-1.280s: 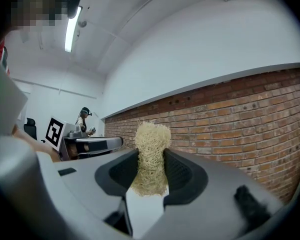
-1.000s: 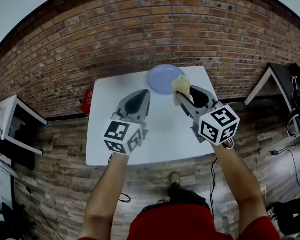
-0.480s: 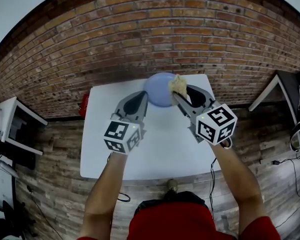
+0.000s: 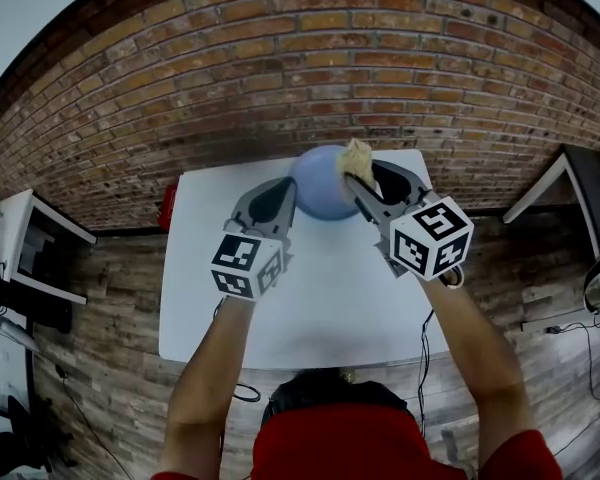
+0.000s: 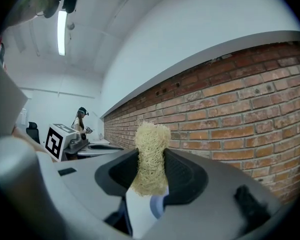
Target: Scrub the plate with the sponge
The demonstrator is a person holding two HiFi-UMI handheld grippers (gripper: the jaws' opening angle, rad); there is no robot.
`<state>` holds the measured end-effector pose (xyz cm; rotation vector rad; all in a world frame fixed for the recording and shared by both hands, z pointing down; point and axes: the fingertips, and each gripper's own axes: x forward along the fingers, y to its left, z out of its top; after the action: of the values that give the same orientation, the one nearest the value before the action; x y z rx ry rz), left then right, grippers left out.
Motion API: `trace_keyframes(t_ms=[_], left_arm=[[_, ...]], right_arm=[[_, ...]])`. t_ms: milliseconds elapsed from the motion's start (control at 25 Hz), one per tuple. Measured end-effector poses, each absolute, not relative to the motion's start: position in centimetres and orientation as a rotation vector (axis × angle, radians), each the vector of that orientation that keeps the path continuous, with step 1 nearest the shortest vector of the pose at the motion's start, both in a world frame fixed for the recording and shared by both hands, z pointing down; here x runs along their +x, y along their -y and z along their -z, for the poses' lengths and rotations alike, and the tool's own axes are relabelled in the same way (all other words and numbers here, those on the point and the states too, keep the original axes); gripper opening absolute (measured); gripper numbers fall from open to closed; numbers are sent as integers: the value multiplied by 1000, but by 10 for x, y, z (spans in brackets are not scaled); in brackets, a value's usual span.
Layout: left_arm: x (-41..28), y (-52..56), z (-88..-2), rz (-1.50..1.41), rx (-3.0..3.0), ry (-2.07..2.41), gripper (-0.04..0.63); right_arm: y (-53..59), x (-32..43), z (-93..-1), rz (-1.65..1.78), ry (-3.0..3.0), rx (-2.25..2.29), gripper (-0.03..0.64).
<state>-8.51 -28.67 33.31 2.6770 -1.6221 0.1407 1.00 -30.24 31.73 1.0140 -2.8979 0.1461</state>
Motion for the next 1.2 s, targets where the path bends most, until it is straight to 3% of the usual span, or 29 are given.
trace_keyframes(t_ms=[1200], left_arm=[[-130, 415, -428, -318, 2599, 1470, 14]], right_arm=[[421, -56, -402, -254, 2656, 1046, 153]])
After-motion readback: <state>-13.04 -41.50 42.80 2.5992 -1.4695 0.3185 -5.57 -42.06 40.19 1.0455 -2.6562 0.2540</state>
